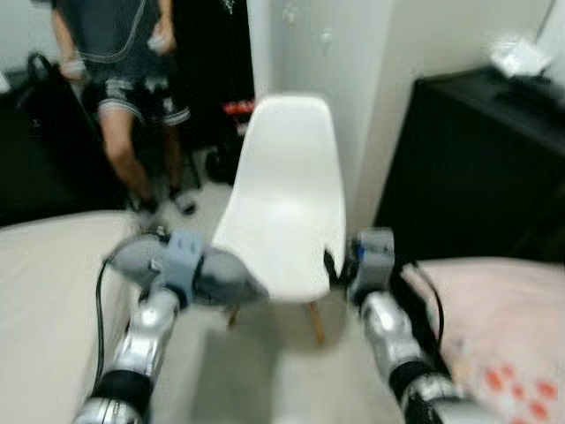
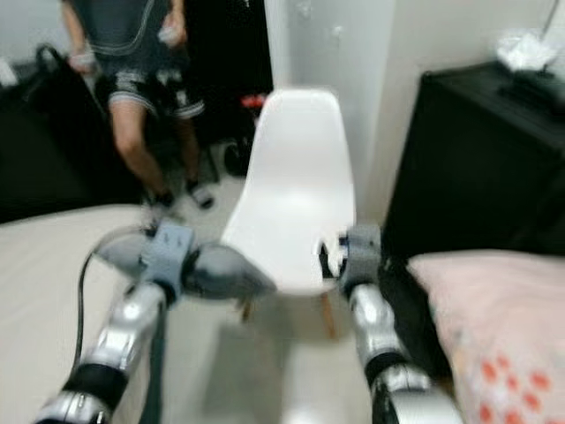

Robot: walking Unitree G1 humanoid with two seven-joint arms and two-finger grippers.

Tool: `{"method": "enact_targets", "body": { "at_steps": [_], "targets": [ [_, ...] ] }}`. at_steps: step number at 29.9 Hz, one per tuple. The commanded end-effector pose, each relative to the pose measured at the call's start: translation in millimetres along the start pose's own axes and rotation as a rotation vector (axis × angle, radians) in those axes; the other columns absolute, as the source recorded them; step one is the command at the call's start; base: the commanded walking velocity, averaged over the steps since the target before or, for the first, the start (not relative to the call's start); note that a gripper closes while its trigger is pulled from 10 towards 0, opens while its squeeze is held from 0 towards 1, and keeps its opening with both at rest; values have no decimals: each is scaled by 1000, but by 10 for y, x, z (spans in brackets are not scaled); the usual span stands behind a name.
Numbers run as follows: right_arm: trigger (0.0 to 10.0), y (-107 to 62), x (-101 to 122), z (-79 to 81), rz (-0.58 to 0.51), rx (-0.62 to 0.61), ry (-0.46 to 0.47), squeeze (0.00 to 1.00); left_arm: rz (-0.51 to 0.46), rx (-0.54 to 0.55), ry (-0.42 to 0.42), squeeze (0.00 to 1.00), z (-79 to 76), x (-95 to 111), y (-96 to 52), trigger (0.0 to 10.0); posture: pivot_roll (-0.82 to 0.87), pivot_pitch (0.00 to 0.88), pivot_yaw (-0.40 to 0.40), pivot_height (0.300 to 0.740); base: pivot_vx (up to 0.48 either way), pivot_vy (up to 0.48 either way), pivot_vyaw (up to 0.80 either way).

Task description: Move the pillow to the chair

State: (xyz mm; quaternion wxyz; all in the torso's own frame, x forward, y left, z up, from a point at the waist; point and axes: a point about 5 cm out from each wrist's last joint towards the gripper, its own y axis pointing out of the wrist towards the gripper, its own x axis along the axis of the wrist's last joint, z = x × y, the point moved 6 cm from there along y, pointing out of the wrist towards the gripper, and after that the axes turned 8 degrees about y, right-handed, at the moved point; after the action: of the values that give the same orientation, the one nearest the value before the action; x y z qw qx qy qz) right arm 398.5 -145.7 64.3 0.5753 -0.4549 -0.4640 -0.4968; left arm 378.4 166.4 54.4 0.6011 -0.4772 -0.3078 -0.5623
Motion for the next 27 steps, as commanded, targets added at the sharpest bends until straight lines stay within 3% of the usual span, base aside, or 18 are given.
{"method": "enact_targets", "body": {
  "at_steps": [1,12,19,21,23,24,25,27],
  "targets": [
    [10000,5,0,54,-4,15,1,0,-64,39,10,0,106,146,14,10000,63,0,34,740,0,0,-800],
    [10000,30,46,54,-10,31,-6,0,-65,62,-13,0,128,135,21,10000,51,0,16,740,0,0,-800],
    [10000,40,52,83,-5,51,-13,0,-146,28,-85,0,27,354,76,10000,52,0,2,740,0,0,-800],
    [10000,40,48,93,-3,56,-15,0,-248,-50,-117,0,-120,591,75,10000,51,0,1,740,0,0,-800],
    [10000,41,46,95,-2,57,-16,0,-272,-68,-122,0,-154,645,70,10000,51,0,1,740,0,0,-800],
    [10000,40,43,90,0,56,-15,0,-335,-171,-101,0,-369,802,34,10000,52,0,2,740,0,0,-800],
    [10000,40,43,90,0,56,-15,0,-335,-171,-101,0,-369,802,34,10000,52,0,2,740,0,0,-800],
    [10000,41,41,80,2,53,-11,0,-413,-339,-65,0,-751,993,-68,10000,49,0,3,740,0,0,-800]
  ]
}}
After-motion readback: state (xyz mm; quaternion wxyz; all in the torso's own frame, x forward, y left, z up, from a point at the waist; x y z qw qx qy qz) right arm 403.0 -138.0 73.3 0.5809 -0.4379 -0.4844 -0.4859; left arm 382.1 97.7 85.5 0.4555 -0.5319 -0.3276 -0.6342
